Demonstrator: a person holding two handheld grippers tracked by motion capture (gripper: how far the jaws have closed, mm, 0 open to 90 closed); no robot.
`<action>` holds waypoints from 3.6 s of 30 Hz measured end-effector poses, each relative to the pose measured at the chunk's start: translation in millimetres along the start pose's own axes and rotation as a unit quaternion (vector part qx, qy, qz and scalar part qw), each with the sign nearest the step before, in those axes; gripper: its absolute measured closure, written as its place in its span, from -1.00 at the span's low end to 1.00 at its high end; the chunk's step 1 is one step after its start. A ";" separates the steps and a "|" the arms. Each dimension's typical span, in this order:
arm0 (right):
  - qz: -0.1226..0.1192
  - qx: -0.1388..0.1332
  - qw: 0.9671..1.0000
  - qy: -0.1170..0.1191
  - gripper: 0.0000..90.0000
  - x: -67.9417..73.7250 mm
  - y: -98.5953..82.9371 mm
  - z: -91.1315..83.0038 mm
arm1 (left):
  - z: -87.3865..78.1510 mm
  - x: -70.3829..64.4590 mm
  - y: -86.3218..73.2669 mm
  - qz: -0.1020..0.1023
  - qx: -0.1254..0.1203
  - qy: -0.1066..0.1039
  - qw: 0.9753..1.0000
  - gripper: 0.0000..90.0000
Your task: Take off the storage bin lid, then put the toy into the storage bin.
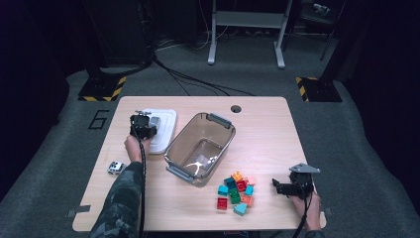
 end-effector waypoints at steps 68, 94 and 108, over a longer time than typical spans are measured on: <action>-0.005 -0.001 1.000 0.003 -0.81 -0.2 0.0 -0.1 | -126.1 24.3 -80.2 0.056 -0.054 -0.051 0.996 -0.99; -0.005 -0.001 1.000 0.002 -0.81 -0.2 0.0 -0.2 | -83.5 87.2 -142.7 -0.011 0.005 -0.018 1.000 -0.92; -0.006 -0.001 1.000 0.002 -0.81 -0.5 -0.1 0.0 | -80.2 85.6 -146.7 -0.015 0.000 -0.012 1.000 -0.44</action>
Point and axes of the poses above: each handheld gripper's, and its own axes: z roughly forward along the jaws, y roughly out of its top, x roughly to its left, the point moved 6 cm from there along z, roughly forward along the jaws, and after that the axes turned 1 degree about -y, right-handed, at the moved point
